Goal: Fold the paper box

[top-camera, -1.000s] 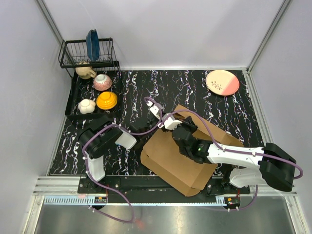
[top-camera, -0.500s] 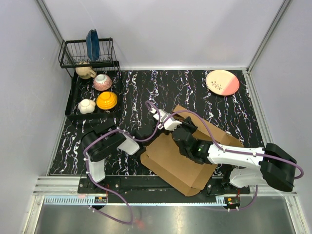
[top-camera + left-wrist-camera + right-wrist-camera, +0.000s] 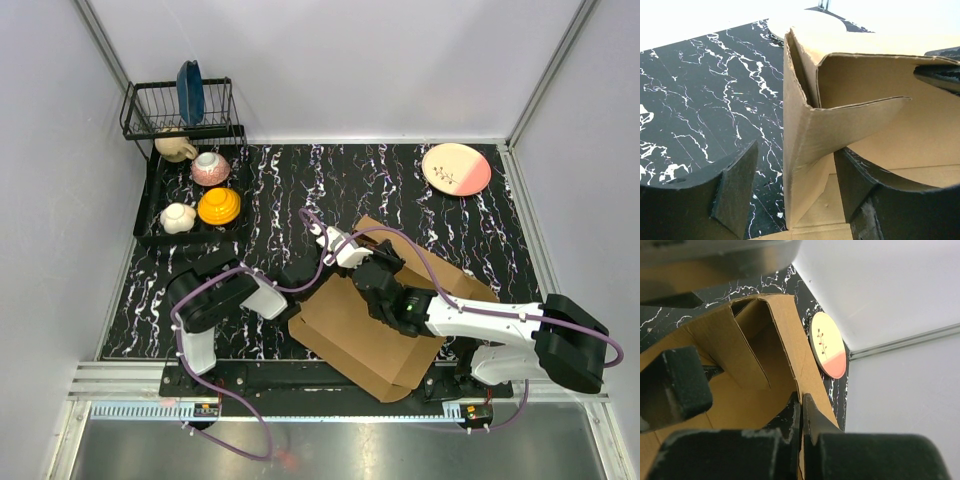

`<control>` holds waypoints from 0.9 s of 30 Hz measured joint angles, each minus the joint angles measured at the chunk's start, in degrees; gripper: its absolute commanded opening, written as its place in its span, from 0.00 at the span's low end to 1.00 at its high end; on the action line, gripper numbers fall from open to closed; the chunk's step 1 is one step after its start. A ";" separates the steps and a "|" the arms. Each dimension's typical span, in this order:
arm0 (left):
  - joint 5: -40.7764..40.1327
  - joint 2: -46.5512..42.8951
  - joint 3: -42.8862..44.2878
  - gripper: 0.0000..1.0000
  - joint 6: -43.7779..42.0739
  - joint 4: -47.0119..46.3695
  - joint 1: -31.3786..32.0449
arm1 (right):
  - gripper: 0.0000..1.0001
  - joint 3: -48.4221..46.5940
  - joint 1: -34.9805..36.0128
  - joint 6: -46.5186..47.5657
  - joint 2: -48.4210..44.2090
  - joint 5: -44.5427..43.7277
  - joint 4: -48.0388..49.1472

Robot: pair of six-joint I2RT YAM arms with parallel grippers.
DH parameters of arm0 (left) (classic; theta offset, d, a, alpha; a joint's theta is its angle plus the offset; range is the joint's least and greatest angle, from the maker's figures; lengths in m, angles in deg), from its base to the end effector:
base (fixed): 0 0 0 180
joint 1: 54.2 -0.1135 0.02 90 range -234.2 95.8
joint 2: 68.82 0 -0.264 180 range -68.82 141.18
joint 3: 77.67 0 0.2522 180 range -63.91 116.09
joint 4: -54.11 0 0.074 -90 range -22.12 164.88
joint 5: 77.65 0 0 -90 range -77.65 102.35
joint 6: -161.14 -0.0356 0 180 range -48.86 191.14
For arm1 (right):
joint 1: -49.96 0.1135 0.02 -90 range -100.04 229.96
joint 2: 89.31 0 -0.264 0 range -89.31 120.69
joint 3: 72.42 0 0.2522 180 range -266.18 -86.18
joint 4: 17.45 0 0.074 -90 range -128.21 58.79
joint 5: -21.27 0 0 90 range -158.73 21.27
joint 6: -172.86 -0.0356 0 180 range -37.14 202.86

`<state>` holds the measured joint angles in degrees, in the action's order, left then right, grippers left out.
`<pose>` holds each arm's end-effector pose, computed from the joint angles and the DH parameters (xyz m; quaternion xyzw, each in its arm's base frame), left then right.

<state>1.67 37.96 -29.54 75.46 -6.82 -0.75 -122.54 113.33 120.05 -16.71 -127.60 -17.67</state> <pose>0.2056 -0.2663 0.1552 0.2258 0.6553 -0.2903 0.6597 0.1435 0.2182 0.2333 -0.3836 0.6727 -0.2892 0.5627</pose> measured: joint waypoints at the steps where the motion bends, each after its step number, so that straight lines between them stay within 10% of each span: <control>1: 0.04 -0.15 0.00 0.66 -0.04 0.07 0.00 | 0.00 0.00 0.02 -0.04 -0.02 0.00 0.02; 19: 2.45 -6.47 -3.78 0.69 0.70 3.39 0.46 | 0.00 0.00 0.96 -0.98 0.00 3.04 1.84; 27: 3.67 -7.50 -4.50 0.64 1.31 4.37 -0.13 | 0.33 -0.13 1.22 -2.03 0.17 3.30 2.40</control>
<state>5.34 30.47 -34.04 76.77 -2.45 -0.88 -122.67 114.56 118.01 -16.53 -124.30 -15.26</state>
